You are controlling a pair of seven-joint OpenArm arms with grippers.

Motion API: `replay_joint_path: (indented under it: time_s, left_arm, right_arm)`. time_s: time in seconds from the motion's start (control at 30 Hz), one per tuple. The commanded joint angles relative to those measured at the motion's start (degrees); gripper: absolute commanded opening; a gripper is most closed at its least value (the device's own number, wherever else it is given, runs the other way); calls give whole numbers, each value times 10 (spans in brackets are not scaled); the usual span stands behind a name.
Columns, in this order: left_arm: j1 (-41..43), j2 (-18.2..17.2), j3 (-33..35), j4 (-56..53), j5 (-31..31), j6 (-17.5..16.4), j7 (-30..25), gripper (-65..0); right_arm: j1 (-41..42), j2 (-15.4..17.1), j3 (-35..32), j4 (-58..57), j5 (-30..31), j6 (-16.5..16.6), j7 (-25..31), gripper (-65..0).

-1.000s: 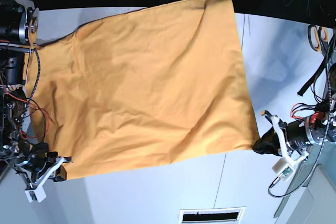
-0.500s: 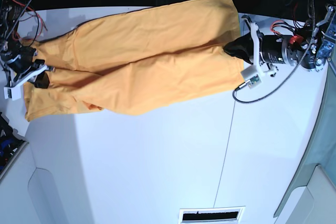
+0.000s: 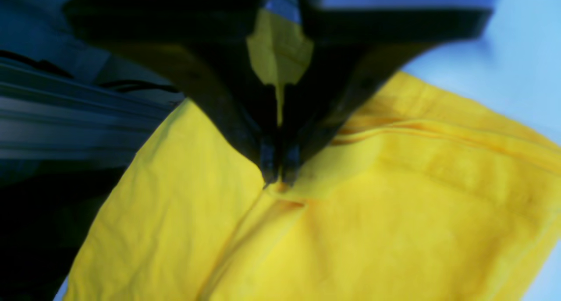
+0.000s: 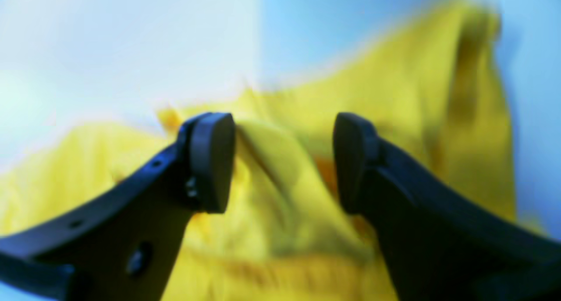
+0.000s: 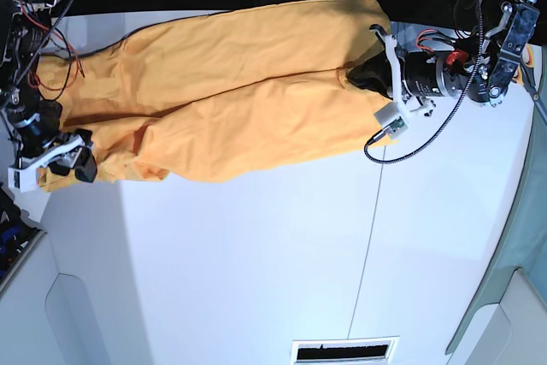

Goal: Layout the t-shirt on the table in an organized manner, then fold the t-shirt properly
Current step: 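Lift the shirt with both grippers and fling it flat onto the table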

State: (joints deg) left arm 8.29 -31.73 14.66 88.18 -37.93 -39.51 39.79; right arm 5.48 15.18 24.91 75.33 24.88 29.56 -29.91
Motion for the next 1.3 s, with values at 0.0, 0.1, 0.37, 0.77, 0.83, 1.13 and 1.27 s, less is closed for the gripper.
replay_joint_path:
  time_s: [0.0,0.1,0.37,0.77,0.83,1.13,1.27]
  left_arm:
    - [-3,-7,-4,7,-8,-5,-9,-648]
    - [-4,-7,-4,7,-8,-5,-9,-648]
    - [-5,-7,-4,7,-10,-5,-10,-648]
    - [-5,-7,-4,7,-14,-5,-12,-649]
    - [-5,-9,-5,11,-37,-5,-12,-649]
    - [-7,-61,-47,111,-51,-5,-17,-649]
    - [-24,-67,-94,122,-46,-5,-19,-649]
  right_arm:
    - [13,3,3,10,-11,2,8,-294]
    - [29,-14,1,9,-52,-12,7,-294]
    - [33,-40,-11,-38,-117,-58,13,-324]
    - [34,-38,-9,-102,-79,-57,55,-650]
    - [34,-38,-6,-77,-79,-49,55,-650]
    - [37,-37,-1,73,-79,-47,38,-650]
    - [62,-37,-1,85,-70,-47,38,-650]
